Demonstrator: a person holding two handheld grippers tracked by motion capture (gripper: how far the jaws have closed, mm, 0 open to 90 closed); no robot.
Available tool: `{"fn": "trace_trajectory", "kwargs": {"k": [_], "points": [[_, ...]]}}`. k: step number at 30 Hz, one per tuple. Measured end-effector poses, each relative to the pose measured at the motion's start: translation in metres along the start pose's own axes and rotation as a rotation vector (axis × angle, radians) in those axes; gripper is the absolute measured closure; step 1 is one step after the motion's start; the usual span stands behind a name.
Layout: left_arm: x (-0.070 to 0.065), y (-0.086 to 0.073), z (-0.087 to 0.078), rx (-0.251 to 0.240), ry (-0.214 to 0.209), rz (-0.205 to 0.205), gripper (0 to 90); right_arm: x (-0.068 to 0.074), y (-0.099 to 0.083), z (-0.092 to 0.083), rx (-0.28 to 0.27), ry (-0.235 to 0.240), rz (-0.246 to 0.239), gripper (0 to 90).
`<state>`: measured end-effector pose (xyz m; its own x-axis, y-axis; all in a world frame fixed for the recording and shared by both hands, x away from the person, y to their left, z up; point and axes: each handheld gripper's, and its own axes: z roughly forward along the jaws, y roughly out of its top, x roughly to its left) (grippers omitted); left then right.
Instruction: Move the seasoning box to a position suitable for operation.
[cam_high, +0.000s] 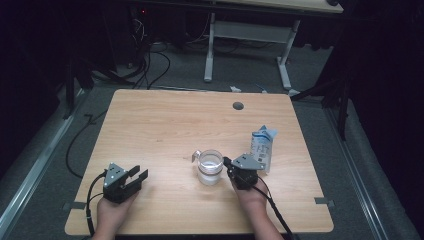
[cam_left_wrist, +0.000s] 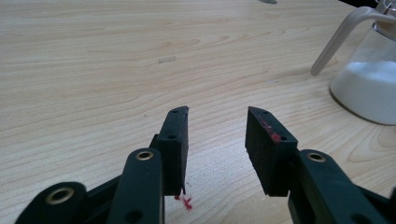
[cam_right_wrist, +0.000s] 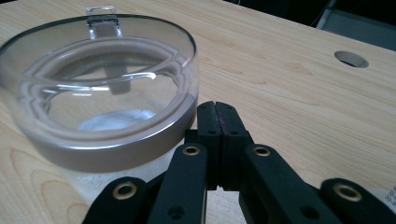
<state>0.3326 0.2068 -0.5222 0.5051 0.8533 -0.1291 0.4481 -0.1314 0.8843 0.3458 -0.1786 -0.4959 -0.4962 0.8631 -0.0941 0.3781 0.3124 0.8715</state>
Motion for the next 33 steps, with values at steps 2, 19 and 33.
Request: {"fn": "trace_trajectory", "kwargs": {"k": [2, 19, 33], "points": [[0.0, 0.0, 0.0, 0.0, -0.003, 0.001, 59.7, 0.001, -0.001, -0.003, 0.001, -0.002, 0.003, 89.8], [-0.002, -0.003, -0.005, 0.004, 0.023, 0.02, 57.0, 0.009, -0.004, -0.01, -0.015, 0.025, 0.01, 88.6], [0.006, -0.006, -0.012, -0.01, 0.038, 0.008, 55.8, 0.008, 0.004, 0.002, -0.005, 0.022, -0.008, 89.6]]}}
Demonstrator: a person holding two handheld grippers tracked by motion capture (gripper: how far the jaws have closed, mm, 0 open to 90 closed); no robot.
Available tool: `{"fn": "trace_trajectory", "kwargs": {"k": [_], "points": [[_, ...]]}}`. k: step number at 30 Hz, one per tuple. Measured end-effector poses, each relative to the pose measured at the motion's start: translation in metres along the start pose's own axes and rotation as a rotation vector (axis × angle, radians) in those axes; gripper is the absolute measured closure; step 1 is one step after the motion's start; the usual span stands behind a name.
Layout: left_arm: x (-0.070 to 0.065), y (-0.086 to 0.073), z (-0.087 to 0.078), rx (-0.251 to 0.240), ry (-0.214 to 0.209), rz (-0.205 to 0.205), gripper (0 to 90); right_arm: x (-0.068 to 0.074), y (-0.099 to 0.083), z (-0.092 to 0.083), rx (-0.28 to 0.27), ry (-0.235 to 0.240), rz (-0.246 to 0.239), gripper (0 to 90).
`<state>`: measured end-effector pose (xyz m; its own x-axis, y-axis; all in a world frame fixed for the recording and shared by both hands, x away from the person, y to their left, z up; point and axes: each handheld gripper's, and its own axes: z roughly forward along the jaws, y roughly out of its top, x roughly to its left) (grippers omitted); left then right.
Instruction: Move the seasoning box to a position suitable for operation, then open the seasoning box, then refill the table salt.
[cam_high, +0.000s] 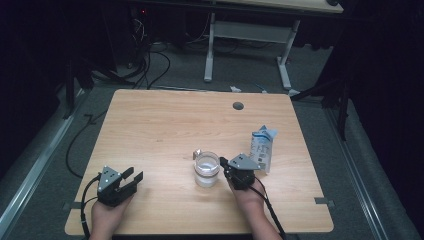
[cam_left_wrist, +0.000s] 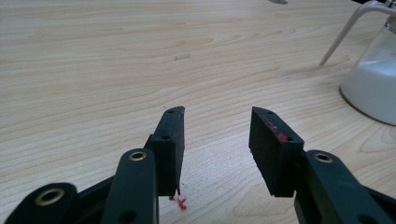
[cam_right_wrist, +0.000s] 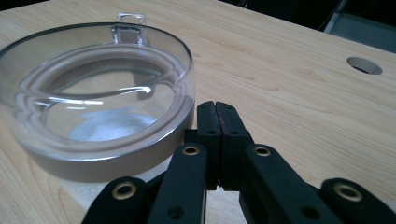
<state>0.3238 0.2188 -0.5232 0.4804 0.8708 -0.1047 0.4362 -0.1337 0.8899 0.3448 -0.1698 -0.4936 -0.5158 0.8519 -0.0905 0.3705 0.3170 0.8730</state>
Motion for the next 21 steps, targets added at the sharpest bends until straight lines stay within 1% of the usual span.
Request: {"fn": "trace_trajectory", "kwargs": {"k": [5, 12, 15, 17, 20, 21], "points": [[-0.002, 0.0, 0.001, 0.003, 0.0, 0.012, 55.5, 0.005, -0.002, -0.008, -0.009, 0.003, -0.003, 89.6], [-0.001, 0.0, 0.001, -0.003, 0.0, 0.007, 55.2, 0.014, -0.009, -0.018, -0.01, 0.023, -0.005, 89.6], [-0.001, 0.001, 0.002, 0.001, -0.001, 0.006, 55.1, 0.018, -0.011, -0.02, -0.017, 0.031, 0.0, 89.6], [-0.002, 0.001, 0.004, -0.001, -0.003, 0.008, 55.0, 0.021, -0.012, -0.021, -0.018, 0.039, -0.006, 89.5], [-0.003, 0.001, 0.004, 0.002, -0.006, 0.011, 54.9, 0.021, -0.012, -0.022, -0.018, 0.045, -0.013, 88.7], [-0.003, 0.001, 0.003, 0.003, -0.005, 0.015, 54.9, 0.02, -0.012, -0.021, -0.02, 0.041, -0.005, 88.7]]}}
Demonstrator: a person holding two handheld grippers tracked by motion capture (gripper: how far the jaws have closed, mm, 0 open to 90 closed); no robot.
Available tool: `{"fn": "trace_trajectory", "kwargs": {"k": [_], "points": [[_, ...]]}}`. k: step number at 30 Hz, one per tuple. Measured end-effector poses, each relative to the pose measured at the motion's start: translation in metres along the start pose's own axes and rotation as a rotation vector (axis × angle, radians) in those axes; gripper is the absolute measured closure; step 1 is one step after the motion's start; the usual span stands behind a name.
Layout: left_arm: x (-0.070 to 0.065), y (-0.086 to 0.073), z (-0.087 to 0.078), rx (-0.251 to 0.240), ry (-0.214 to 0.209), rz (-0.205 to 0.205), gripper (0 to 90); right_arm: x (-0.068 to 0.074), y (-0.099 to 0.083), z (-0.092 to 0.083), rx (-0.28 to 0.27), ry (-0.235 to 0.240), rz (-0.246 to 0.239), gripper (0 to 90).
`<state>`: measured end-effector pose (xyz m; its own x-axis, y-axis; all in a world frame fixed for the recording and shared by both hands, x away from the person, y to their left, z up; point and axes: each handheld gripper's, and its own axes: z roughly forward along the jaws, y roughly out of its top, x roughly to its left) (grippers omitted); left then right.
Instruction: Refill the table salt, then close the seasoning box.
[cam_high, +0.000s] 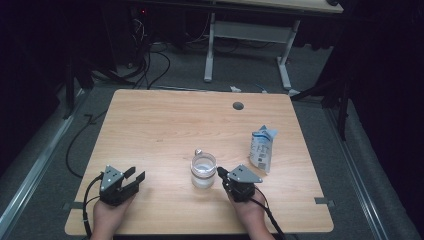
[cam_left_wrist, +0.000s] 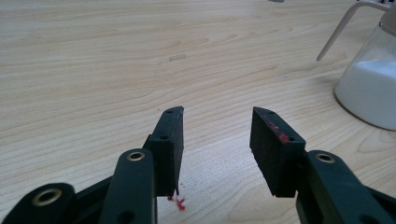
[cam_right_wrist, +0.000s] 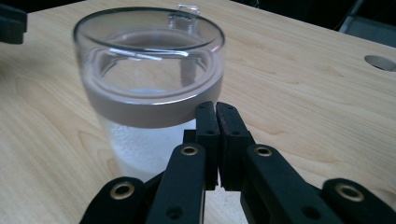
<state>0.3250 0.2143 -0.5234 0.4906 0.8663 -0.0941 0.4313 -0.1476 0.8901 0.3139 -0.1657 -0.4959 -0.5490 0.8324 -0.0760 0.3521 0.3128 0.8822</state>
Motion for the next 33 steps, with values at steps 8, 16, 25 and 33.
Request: {"fn": "trace_trajectory", "kwargs": {"k": [8, 16, 25, 33], "points": [[0.0, -0.001, -0.002, 0.0, 0.002, 0.0, 54.5, -0.011, 0.007, 0.014, 0.007, -0.025, 0.01, 88.7], [0.001, -0.001, -0.003, -0.001, 0.001, -0.006, 54.6, -0.006, 0.009, 0.013, 0.001, -0.019, -0.001, 89.9], [0.001, -0.001, -0.005, -0.004, 0.001, -0.006, 54.5, 0.01, 0.007, 0.002, -0.018, 0.012, -0.028, 89.3], [-0.001, -0.002, -0.004, 0.002, -0.002, -0.002, 54.3, 0.01, 0.005, -0.001, -0.021, 0.017, -0.019, 87.6]]}}
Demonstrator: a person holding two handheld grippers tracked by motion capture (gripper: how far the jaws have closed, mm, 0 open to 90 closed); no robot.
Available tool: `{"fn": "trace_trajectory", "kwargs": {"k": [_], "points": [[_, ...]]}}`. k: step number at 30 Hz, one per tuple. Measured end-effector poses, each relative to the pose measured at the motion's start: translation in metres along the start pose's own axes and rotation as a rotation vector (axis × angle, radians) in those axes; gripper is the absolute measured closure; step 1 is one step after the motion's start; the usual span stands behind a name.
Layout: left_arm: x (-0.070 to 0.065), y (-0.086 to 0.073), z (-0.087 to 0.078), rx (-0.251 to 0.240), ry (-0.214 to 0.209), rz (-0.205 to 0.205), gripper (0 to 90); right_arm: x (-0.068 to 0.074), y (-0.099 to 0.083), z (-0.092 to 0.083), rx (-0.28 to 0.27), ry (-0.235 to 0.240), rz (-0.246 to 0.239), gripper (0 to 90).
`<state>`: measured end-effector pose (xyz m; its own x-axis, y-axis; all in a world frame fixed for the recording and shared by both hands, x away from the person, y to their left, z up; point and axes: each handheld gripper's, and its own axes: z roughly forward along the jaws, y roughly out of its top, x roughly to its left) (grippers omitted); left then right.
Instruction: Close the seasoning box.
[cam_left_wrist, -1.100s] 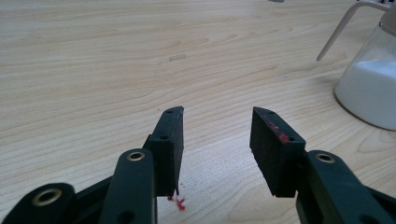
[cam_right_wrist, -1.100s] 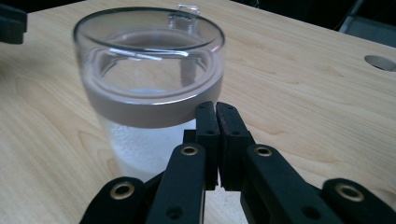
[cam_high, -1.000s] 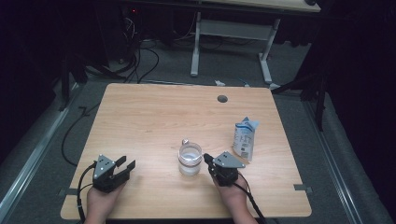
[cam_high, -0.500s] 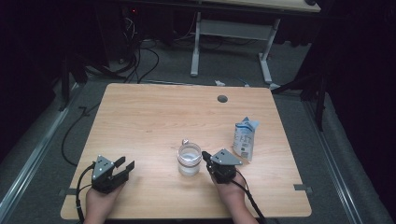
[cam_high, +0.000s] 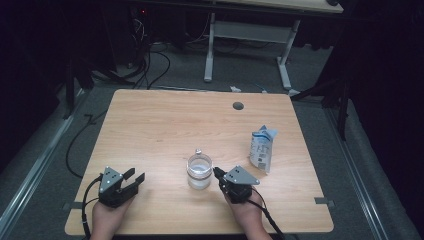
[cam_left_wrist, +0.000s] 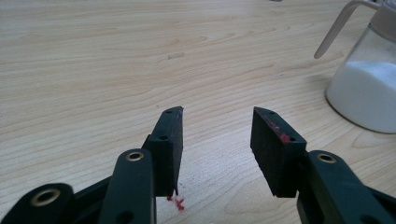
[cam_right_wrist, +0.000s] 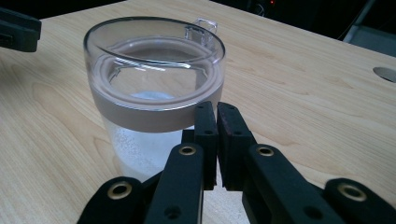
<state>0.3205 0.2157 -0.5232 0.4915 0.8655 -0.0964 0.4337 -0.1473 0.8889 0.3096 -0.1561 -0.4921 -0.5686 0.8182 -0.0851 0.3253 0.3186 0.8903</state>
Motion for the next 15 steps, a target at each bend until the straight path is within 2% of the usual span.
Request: {"fn": "trace_trajectory", "kwargs": {"k": [7, 11, 15], "points": [[0.0015, -0.0009, 0.0, 0.001, 0.0, -0.011, 54.3, 0.0048, 0.0006, -0.0004, -0.004, 0.013, -0.017, 88.7], [-0.0001, -0.0014, 0.001, 0.008, -0.003, 0.0, 54.3, 0.0055, -0.0005, -0.0017, -0.001, 0.017, -0.022, 88.1], [0.0002, -0.0004, -0.0002, 0.002, -0.004, 0.001, 54.3, -0.0007, -0.0029, -0.0059, 0.001, 0.001, -0.021, 87.0]]}}
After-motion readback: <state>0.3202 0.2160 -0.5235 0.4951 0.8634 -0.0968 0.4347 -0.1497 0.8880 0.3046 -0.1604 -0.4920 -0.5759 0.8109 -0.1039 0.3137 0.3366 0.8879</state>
